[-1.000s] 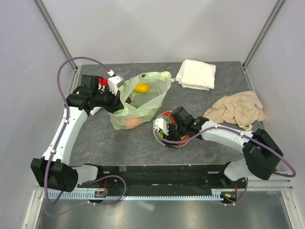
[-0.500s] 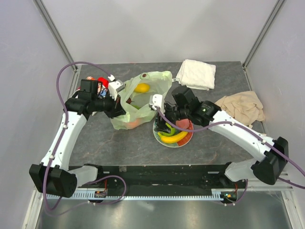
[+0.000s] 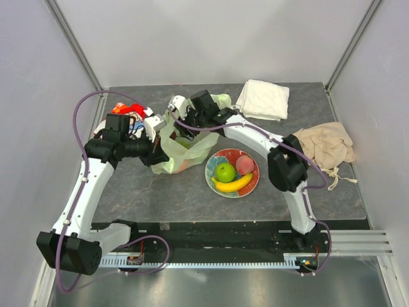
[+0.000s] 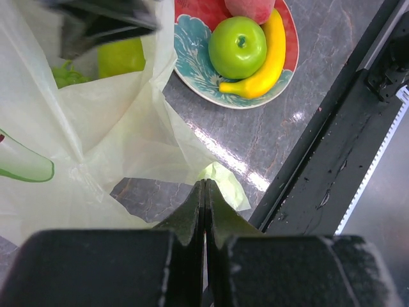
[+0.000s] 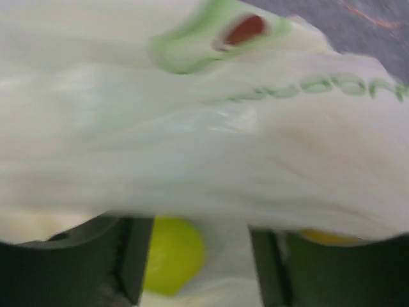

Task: Take the fake fruits out of the plastic bag
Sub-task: Take out the fake fruit from the plastic bag.

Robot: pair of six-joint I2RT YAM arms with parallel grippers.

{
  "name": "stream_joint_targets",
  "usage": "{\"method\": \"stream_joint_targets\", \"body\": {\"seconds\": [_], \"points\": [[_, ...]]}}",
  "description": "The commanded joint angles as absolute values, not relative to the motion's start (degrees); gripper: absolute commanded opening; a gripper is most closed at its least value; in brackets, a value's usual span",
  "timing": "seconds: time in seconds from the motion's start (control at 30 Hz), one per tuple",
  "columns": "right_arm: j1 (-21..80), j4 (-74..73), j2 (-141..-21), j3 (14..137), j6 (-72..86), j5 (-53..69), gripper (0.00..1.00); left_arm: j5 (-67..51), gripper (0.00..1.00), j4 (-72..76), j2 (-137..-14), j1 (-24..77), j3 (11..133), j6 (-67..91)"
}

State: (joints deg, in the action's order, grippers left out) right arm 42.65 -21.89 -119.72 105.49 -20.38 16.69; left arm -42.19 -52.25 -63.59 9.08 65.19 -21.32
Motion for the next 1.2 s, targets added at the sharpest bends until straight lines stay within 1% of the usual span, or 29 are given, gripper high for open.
{"method": "stream_joint_targets", "body": {"seconds": [0.0,0.07,0.1,0.17,0.2,0.23,0.37,0.47,0.73,0.83,0.9,0.93,0.97,1.07,1.17], "points": [[39.47,-17.5,-128.46,115.47,-19.86,11.17,0.73,-40.61,0.02,-52.82,-64.42,8.88,66.7,-22.67],[38.32,-16.62,-131.38,119.61,-20.3,10.64,0.78,-40.6,0.02,-53.43,-65.73,8.88,66.97,-23.98],[38.15,-15.39,-133.83,120.66,-20.65,9.68,0.84,-40.43,0.02,-53.61,-66.18,8.88,66.97,-24.34],[37.71,-13.46,-136.04,122.52,-21.18,8.44,0.9,-40.08,0.02,-54.14,-67.23,8.88,67.23,-25.39],[37.44,-11.45,-137.97,122.87,-21.18,7.65,0.96,-39.9,0.02,-54.4,-67.5,8.88,67.58,-25.49],[37.18,-10.73,-139.12,124.18,-21.27,7.39,0.98,-39.9,0.02,-54.75,-67.85,8.88,67.94,-25.58],[36.91,-10.9,-146.58,129.72,-22.84,6.24,0.98,-40.96,0.02,-55.89,-68.91,8.88,68.29,-26.1],[36.74,-10.55,-149.05,132.27,-23.11,9.13,0.98,-42.01,0.02,-56.42,-69.26,8.88,69.17,-26.02],[37.35,-7.65,-151.78,133.59,-23.11,12.57,0.96,-41.31,0.02,-56.42,-71.01,8.96,70.49,-26.8],[37.53,-7.73,-153.36,134.56,-24.17,10.99,0.96,-40.7,0.02,-56.43,-71.71,8.96,70.31,-27.33],[37.36,-7.73,-154.95,136.13,-24.08,9.15,0.91,-40.61,0.02,-56.43,-72.07,8.88,70.4,-27.51],[37.18,-7.47,-155.47,136.75,-23.65,8.88,0.87,-40.52,0.02,-56.34,-72.16,8.96,70.31,-27.51],[37.18,-6.95,-156.09,137.37,-23.12,8.62,0.75,-40.34,0.02,-56.25,-72.33,8.96,70.31,-27.42],[36.65,-5.8,-154.79,137.73,-21.71,8.53,0.58,-39.47,0.02,-55.9,-72.51,8.88,70.14,-27.25],[36.04,-7.9,-149.78,135.8,-19.78,10.63,0.52,-37.98,0.02,-54.85,-72.77,8.88,70.66,-26.63]]}}
